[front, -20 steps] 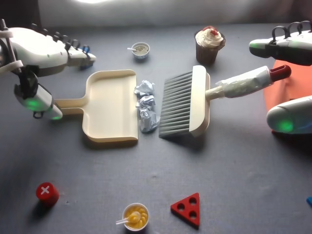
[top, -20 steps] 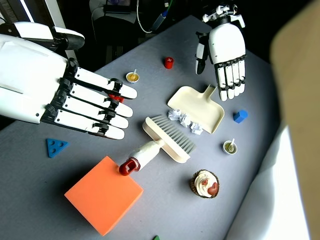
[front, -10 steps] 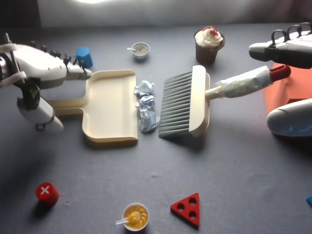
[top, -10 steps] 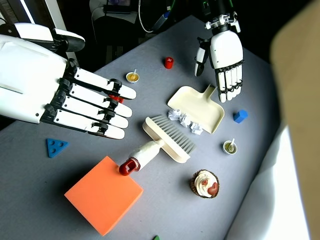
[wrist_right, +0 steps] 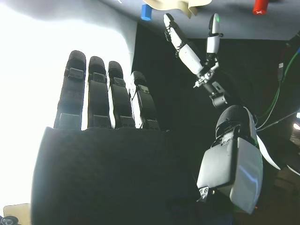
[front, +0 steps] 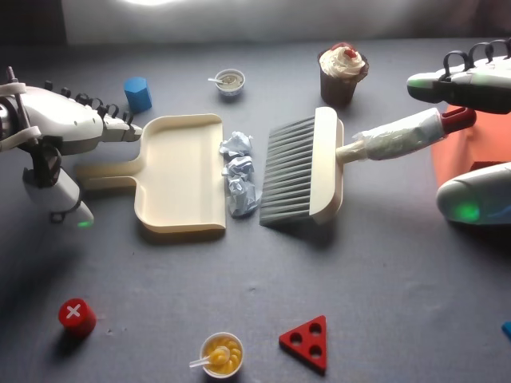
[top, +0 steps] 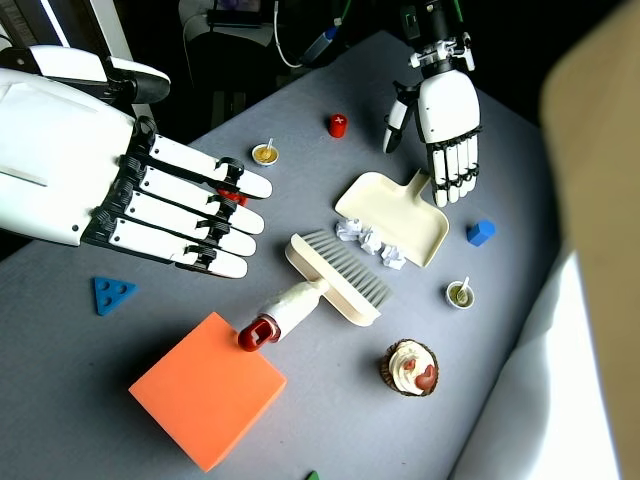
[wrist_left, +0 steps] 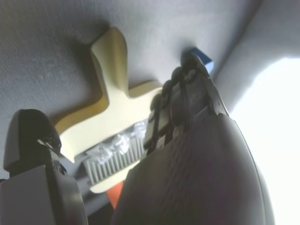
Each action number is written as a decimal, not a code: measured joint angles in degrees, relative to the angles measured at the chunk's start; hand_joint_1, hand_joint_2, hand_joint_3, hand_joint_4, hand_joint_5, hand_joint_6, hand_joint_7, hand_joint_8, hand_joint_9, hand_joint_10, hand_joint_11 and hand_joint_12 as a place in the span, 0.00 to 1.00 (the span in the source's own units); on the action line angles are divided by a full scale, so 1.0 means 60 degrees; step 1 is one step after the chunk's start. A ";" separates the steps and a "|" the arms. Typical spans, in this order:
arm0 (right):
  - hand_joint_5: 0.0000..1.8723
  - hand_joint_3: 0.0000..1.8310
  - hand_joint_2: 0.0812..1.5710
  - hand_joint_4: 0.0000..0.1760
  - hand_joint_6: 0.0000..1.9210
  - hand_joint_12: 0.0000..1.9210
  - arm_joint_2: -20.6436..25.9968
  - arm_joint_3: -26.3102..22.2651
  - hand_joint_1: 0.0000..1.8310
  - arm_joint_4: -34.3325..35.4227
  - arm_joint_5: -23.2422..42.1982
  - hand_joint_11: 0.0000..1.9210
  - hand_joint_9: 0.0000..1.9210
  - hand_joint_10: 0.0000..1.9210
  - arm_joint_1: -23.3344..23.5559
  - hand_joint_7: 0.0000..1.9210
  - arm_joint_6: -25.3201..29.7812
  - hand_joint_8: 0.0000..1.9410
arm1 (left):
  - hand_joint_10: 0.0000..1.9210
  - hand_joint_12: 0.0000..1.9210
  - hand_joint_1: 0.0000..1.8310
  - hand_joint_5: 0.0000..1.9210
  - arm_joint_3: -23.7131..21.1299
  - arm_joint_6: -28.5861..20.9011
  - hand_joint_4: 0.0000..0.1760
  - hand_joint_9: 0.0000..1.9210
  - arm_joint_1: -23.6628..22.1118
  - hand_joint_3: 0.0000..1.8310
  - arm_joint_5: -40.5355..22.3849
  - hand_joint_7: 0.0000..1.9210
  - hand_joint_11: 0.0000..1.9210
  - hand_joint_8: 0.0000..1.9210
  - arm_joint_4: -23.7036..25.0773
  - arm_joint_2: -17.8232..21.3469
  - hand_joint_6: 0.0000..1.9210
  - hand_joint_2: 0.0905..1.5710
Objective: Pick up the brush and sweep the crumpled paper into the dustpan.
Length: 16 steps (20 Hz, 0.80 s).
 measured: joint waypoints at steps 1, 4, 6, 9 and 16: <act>0.01 0.00 0.53 0.00 0.00 0.01 0.0000 0.0000 0.00 0.0000 -0.0004 0.06 0.05 0.00 0.0000 0.04 0.0004 0.00 | 0.00 0.04 0.50 0.03 0.0044 0.0000 0.00 0.05 0.0000 0.00 -0.0015 0.05 0.06 0.00 -0.0007 -0.0011 0.00 0.59; 0.02 0.00 0.54 0.00 0.00 0.01 0.0000 -0.0007 0.00 -0.0022 -0.0004 0.06 0.06 0.00 0.0000 0.04 0.0000 0.00 | 0.00 0.04 0.51 0.04 0.0124 0.0004 0.00 0.05 0.0127 0.00 -0.0011 0.05 0.06 0.00 -0.0058 -0.0066 0.00 0.59; 0.01 0.00 0.54 0.00 0.00 0.01 0.0000 -0.0007 0.00 -0.0025 -0.0007 0.06 0.05 0.00 0.0000 0.04 0.0000 0.00 | 0.00 0.04 0.50 0.02 0.0164 0.0004 0.00 0.04 0.0135 0.00 0.0033 0.03 0.06 0.00 -0.0073 -0.0157 0.00 0.60; 0.01 0.00 0.54 0.00 0.00 0.01 0.0000 -0.0007 0.00 -0.0069 -0.0007 0.06 0.05 0.00 0.0000 0.04 0.0000 0.00 | 0.00 0.04 0.50 0.04 0.0255 0.0004 0.00 0.05 0.0149 0.00 -0.0015 0.05 0.07 0.00 -0.0175 -0.0248 0.00 0.59; 0.01 0.00 0.54 0.00 0.00 0.00 0.0000 -0.0018 0.00 -0.0124 -0.0007 0.06 0.05 0.00 0.0000 0.04 0.0000 0.00 | 0.00 0.05 0.50 0.05 0.0419 0.0066 0.00 0.08 0.0240 0.00 -0.0029 0.07 0.08 0.00 -0.0211 -0.0437 0.00 0.60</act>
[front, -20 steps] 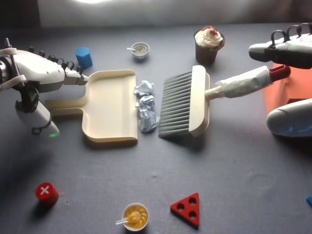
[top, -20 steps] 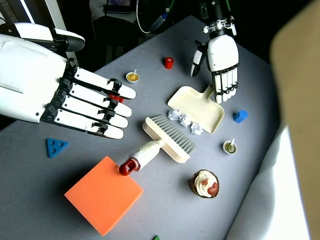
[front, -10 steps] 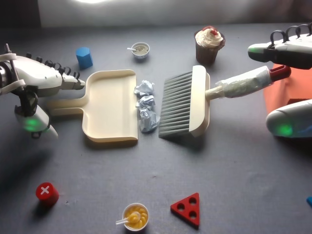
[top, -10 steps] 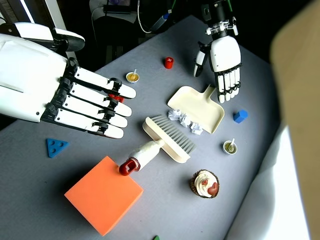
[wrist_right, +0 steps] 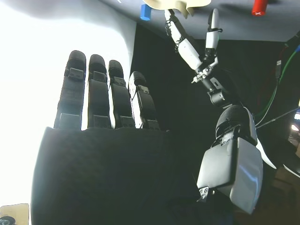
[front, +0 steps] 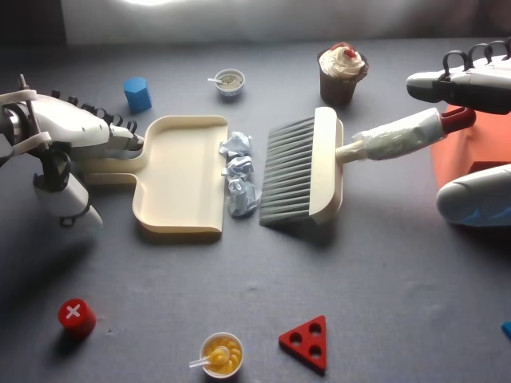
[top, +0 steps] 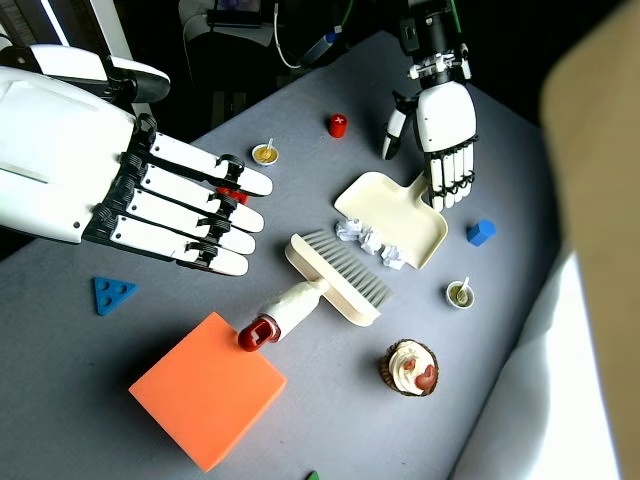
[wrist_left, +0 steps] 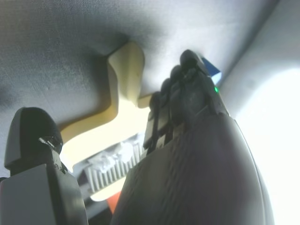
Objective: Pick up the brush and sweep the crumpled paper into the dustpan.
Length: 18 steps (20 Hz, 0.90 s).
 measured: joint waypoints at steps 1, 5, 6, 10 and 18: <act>0.00 0.00 0.54 0.00 0.00 0.00 0.0000 0.0000 0.00 0.0000 0.0000 0.05 0.04 0.00 0.0000 0.03 0.0000 0.00 | 0.00 0.05 0.50 0.05 0.0029 0.0033 0.00 0.08 0.0004 0.00 0.0011 0.07 0.08 0.00 0.0000 -0.0022 0.00 0.59; 0.00 0.00 0.54 0.00 0.00 0.00 0.0000 0.0000 0.00 -0.0007 -0.0011 0.05 0.04 0.00 -0.0011 0.03 0.0000 0.00 | 0.00 0.06 0.49 0.06 0.0098 0.0047 0.00 0.09 0.0004 0.00 0.0015 0.08 0.09 0.00 0.0004 -0.0040 0.00 0.59; 0.00 0.00 0.54 0.00 0.00 0.00 0.0000 0.0000 0.00 -0.0007 -0.0007 0.05 0.04 0.00 -0.0011 0.03 0.0000 0.00 | 0.01 0.06 0.49 0.06 0.0098 0.0051 0.00 0.10 0.0004 0.00 0.0018 0.09 0.10 0.01 0.0004 -0.0040 0.00 0.59; 0.00 0.00 0.55 0.00 0.00 0.00 0.0000 -0.0011 0.00 -0.0018 -0.0011 0.04 0.03 0.00 -0.0011 0.03 0.0000 0.00 | 0.00 0.08 0.50 0.11 0.0149 0.0076 0.00 0.13 0.0004 0.00 0.0007 0.13 0.12 0.00 -0.0051 -0.0160 0.00 0.60; 0.01 0.00 0.54 0.00 0.00 0.01 0.0000 -0.0029 0.00 -0.0036 -0.0011 0.06 0.05 0.00 -0.0011 0.04 -0.0004 0.00 | 0.00 0.22 0.58 0.25 0.0339 0.0076 0.00 0.26 -0.0025 0.00 -0.0251 0.26 0.22 0.00 -0.0076 -0.0277 0.00 0.65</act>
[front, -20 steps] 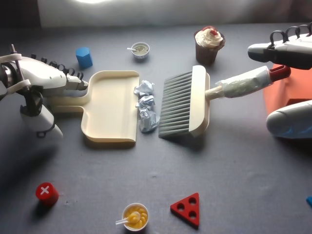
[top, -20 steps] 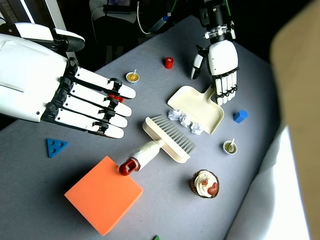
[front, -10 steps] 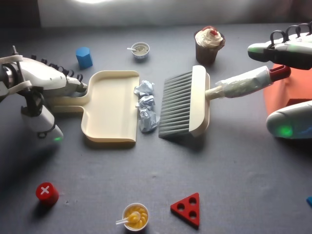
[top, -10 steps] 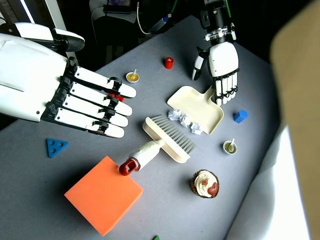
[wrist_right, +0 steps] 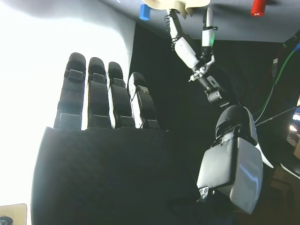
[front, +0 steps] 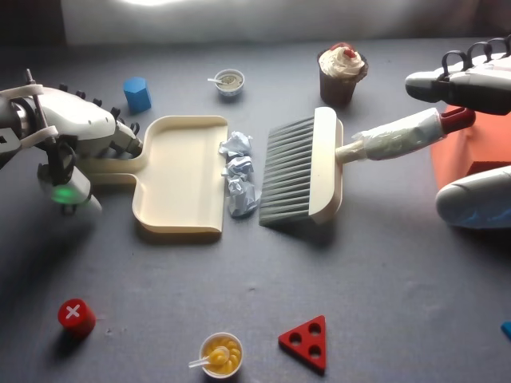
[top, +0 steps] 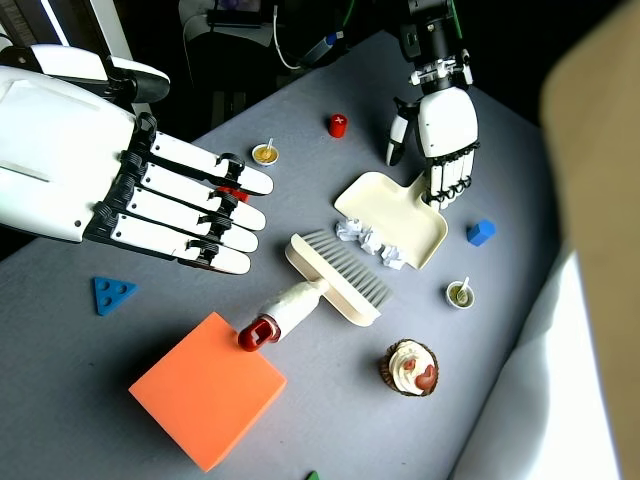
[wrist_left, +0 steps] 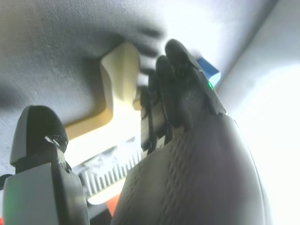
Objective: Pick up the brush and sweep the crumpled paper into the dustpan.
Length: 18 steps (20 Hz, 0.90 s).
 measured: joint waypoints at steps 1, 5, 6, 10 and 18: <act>0.01 0.00 0.54 0.00 0.00 0.00 0.0000 0.0000 0.00 0.0000 0.0000 0.05 0.04 0.00 0.0000 0.03 -0.0004 0.00 | 0.00 0.30 0.59 0.28 0.0000 -0.0004 0.00 0.29 -0.0004 0.00 -0.0004 0.29 0.23 0.00 -0.0004 -0.0022 0.00 0.65; 0.01 0.00 0.54 0.00 0.00 0.00 0.0000 0.0000 0.00 0.0000 -0.0007 0.06 0.05 0.00 0.0000 0.05 -0.0004 0.00 | 0.00 0.33 0.62 0.29 0.0073 0.0000 0.00 0.33 -0.0004 0.00 -0.0073 0.32 0.24 0.00 -0.0018 -0.0117 0.00 0.65; 0.01 0.00 0.55 0.00 0.00 0.00 0.0000 0.0000 0.00 0.0000 -0.0007 0.05 0.05 0.00 0.0000 0.04 -0.0007 0.00 | 0.00 0.34 0.63 0.29 0.0087 0.0000 0.00 0.33 0.0000 0.00 -0.0080 0.32 0.24 0.00 -0.0018 -0.0142 0.00 0.65; 0.01 0.00 0.55 0.00 0.00 0.00 0.0000 -0.0007 0.00 -0.0004 -0.0015 0.05 0.05 0.00 0.0000 0.04 -0.0007 0.00 | 0.01 0.34 0.63 0.29 0.0120 0.0000 0.00 0.35 0.0018 0.00 -0.0102 0.33 0.25 0.00 -0.0018 -0.0175 0.00 0.64; 0.00 0.00 0.54 0.00 0.00 0.00 0.0000 -0.0062 0.00 -0.0004 -0.0113 0.04 0.03 0.00 -0.0047 0.02 -0.0168 0.00 | 0.00 0.30 0.71 0.39 0.0255 0.0000 0.00 0.43 0.0022 0.00 -0.0219 0.41 0.34 0.00 -0.0036 -0.0280 0.00 0.64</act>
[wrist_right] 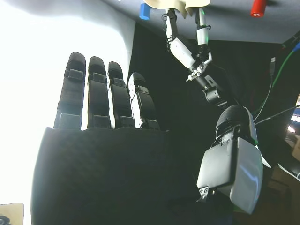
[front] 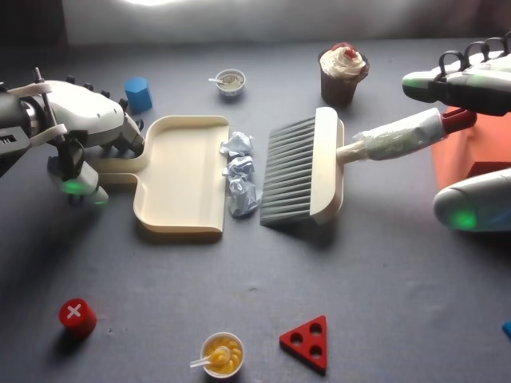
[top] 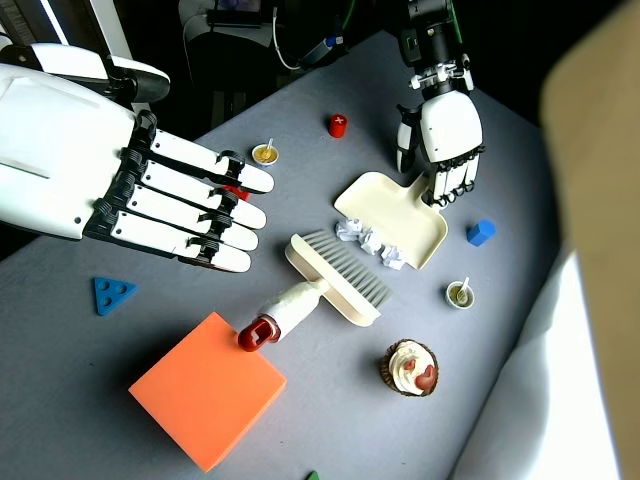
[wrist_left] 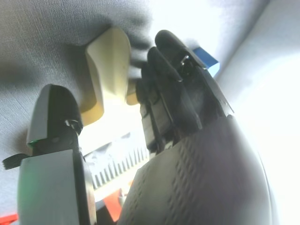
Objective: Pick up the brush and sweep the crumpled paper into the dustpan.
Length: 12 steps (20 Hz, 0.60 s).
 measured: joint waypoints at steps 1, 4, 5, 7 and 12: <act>0.00 0.00 0.54 0.00 0.00 0.00 0.0000 -0.0004 0.00 0.0000 0.0000 0.04 0.03 0.00 0.0000 0.02 -0.0011 0.00 | 0.00 0.30 0.71 0.39 0.0007 0.0004 0.00 0.43 0.0018 0.00 -0.0066 0.41 0.34 0.00 -0.0007 -0.0015 0.00 0.64; 0.00 0.00 0.54 0.00 0.00 0.00 0.0000 -0.0004 0.00 0.0000 -0.0011 0.04 0.03 0.00 0.0000 0.02 -0.0015 0.00 | 0.00 0.28 0.66 0.49 0.0102 0.0040 0.00 0.49 0.0066 0.00 -0.0273 0.48 0.39 0.00 -0.0051 -0.0076 0.41 0.70; 0.00 0.00 0.55 0.00 0.00 0.01 0.0000 -0.0004 0.00 0.0000 -0.0007 0.04 0.04 0.00 0.0000 0.02 -0.0018 0.00 | 0.00 0.29 0.67 0.48 0.0124 0.0036 0.00 0.51 0.0109 0.00 -0.0346 0.53 0.40 0.34 -0.0098 -0.0080 0.56 0.70; 0.00 0.00 0.55 0.00 0.00 0.00 0.0000 -0.0004 0.00 0.0000 -0.0011 0.04 0.04 0.00 0.0000 0.02 -0.0015 0.00 | 0.59 0.42 0.75 0.47 0.0138 0.0007 0.00 0.52 0.0138 0.00 -0.0492 0.54 0.44 0.39 -0.0204 -0.0124 0.53 0.68; 0.00 0.00 0.54 0.00 0.00 0.01 0.0000 -0.0004 0.00 0.0000 -0.0015 0.04 0.03 0.01 0.0000 0.02 -0.0018 0.00 | 0.59 0.56 0.76 0.52 0.0131 -0.0004 0.00 0.53 0.0186 0.00 -0.0565 0.58 0.43 0.36 -0.0273 -0.0135 0.41 0.66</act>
